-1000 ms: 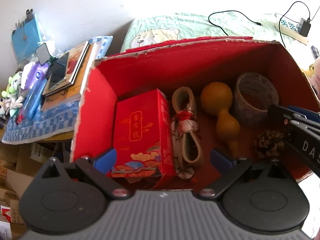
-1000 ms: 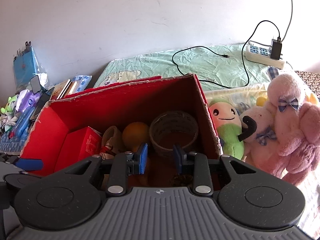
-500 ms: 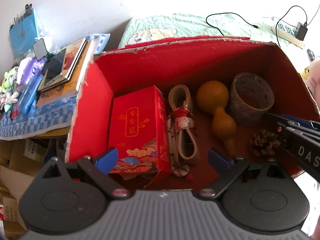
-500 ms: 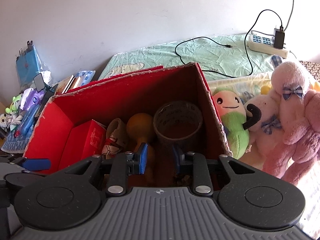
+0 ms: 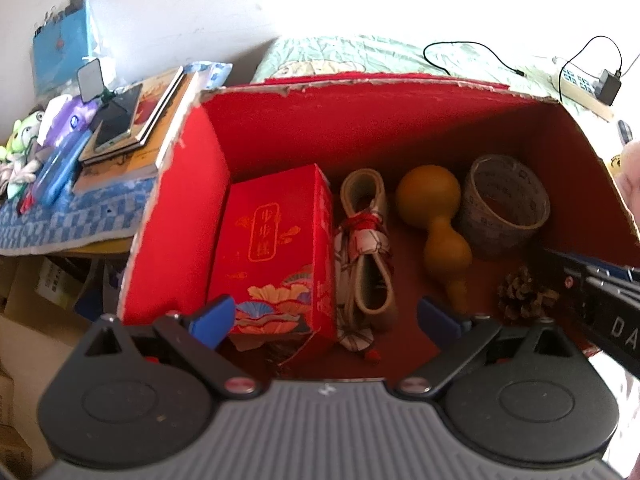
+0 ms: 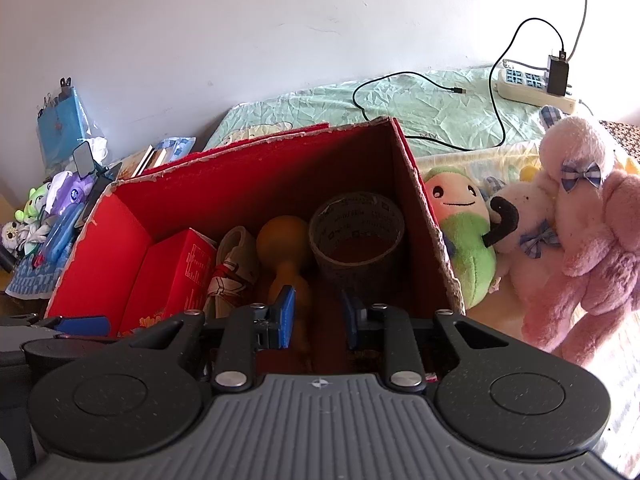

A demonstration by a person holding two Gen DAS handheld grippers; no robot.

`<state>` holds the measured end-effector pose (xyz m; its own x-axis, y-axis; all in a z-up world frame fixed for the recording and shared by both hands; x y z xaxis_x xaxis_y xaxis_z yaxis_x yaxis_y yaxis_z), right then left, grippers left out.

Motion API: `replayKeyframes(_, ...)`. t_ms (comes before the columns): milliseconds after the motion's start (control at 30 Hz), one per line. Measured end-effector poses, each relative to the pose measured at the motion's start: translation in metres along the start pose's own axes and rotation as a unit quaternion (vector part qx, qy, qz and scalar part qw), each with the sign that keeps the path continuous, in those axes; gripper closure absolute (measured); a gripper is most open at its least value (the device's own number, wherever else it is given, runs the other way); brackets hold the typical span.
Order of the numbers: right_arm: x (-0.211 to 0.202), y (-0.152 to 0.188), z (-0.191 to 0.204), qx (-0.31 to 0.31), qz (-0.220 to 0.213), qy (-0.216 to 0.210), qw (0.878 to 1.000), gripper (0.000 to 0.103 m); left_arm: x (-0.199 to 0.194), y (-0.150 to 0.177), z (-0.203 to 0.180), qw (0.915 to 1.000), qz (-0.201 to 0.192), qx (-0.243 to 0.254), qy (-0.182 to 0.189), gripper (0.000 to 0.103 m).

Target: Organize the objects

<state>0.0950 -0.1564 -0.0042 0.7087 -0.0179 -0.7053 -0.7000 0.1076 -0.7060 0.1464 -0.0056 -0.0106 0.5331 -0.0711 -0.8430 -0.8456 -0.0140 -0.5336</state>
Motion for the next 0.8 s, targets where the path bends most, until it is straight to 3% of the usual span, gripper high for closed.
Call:
replayKeyframes(267,-0.010,-0.005,-0.002,0.004,-0.019,0.016,1.000,0.074,-0.013,-0.006,0.001,0.9997,-0.023,0.007,-0.009,0.003)
replayKeyframes(367,-0.014,-0.006,-0.004,0.011,-0.028,0.021,0.999,0.072,-0.021,-0.012,0.001,0.9983,-0.046,0.016,-0.032,0.002)
replayKeyframes(567,-0.008,-0.005,-0.007,0.015,-0.020,0.014,1.000,0.072,-0.025,-0.015,-0.001,0.9973,-0.051,0.024,-0.048,0.002)
replayKeyframes(733,-0.008,-0.010,-0.008,0.012,-0.017,0.004,1.000,0.070,-0.023,-0.015,-0.007,0.9992,-0.024,0.023,-0.022,0.004)
replayKeyframes(800,-0.007,-0.009,-0.007,0.006,-0.014,0.008,1.000,0.070,-0.021,-0.016,-0.008,0.9986,-0.029,0.025,-0.036,0.003)
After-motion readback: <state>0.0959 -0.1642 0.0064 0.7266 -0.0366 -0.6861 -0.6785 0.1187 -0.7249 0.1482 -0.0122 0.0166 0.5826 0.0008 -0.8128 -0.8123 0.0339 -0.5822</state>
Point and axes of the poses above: each gripper's, at about its wrist camera, not at the fingertips, and x roughly the way its jaws point, z to its left, y to its underside, the point moved 5 cm from there along x, roughly the way its jaws point, and after that the axes turned 13 degrees about -x, right-handed, at the moved point
